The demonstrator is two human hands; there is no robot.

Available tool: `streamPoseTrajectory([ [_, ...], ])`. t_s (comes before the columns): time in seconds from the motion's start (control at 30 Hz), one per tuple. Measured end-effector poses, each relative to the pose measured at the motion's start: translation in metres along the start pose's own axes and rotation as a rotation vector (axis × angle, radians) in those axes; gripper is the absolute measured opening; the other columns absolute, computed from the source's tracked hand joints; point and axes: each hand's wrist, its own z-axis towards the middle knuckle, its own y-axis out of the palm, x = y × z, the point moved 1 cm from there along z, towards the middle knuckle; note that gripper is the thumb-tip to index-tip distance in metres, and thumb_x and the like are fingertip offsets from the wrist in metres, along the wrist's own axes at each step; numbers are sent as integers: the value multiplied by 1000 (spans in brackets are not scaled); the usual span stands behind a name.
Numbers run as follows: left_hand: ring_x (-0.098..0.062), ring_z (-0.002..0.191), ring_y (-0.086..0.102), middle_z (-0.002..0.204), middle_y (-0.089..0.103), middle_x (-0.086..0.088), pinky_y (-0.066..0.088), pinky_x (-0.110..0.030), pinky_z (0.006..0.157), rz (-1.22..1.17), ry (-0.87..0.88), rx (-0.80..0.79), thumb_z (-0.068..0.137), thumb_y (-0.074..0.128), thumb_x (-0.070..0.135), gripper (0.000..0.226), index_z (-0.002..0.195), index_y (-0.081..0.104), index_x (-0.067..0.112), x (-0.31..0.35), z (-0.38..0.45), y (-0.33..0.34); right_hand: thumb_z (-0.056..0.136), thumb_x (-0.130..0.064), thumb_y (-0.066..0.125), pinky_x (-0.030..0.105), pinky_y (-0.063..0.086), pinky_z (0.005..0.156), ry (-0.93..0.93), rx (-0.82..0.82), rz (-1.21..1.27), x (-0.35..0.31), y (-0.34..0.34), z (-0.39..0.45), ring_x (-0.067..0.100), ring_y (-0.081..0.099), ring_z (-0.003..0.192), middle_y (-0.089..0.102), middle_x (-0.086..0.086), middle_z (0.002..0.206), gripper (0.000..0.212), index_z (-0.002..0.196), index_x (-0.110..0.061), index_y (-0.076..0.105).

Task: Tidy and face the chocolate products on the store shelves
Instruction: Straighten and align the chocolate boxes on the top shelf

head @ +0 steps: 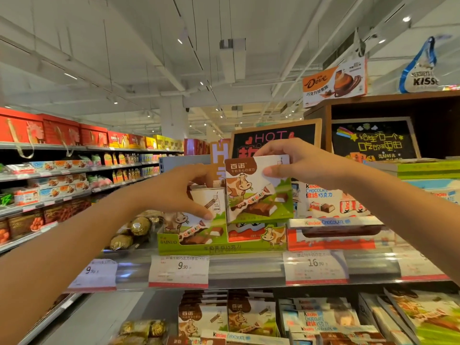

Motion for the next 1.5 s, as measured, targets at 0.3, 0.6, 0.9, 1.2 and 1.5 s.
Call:
streamPoseTrajectory([
  [0.3, -6, 101, 53, 113, 56, 16, 40, -11, 79, 158, 39, 44, 64, 40, 85, 72, 89, 65, 22, -6, 4, 0, 88, -4, 58, 35, 52, 80, 98, 333, 309, 6, -24, 2, 22, 63, 98, 64, 6, 109, 24, 109, -14, 59],
  [0.6, -8, 85, 54, 94, 57, 13, 42, -21, 74, 201, -33, -134, 63, 51, 68, 63, 104, 58, 21, 20, 18, 3, 88, -4, 58, 26, 57, 71, 57, 502, 400, -1, -38, -3, 13, 66, 87, 66, 0, 97, 21, 104, -19, 59],
  [0.9, -2, 85, 56, 95, 59, 14, 42, -19, 73, 102, 33, -239, 75, 73, 40, 31, 93, 50, 33, 14, 19, 4, 89, -7, 58, 23, 51, 71, 39, 465, 277, -4, -29, -7, 14, 64, 96, 65, 3, 110, 22, 107, -18, 60],
  [1.2, -8, 87, 60, 91, 65, 5, 49, -27, 76, 29, 36, 54, 60, 78, 43, 38, 87, 69, 18, 12, 13, 5, 88, -8, 60, 29, 56, 76, 17, 597, 194, -8, -29, -7, 15, 64, 94, 64, 2, 103, 22, 106, -21, 58],
  [1.5, -11, 77, 54, 84, 55, 5, 44, -27, 61, -43, 133, 688, 63, 74, 53, 41, 74, 47, 24, 4, 5, 9, 87, -8, 61, 35, 54, 82, 93, 778, 64, -13, -38, -3, 19, 61, 99, 62, 3, 108, 27, 113, -18, 60],
])
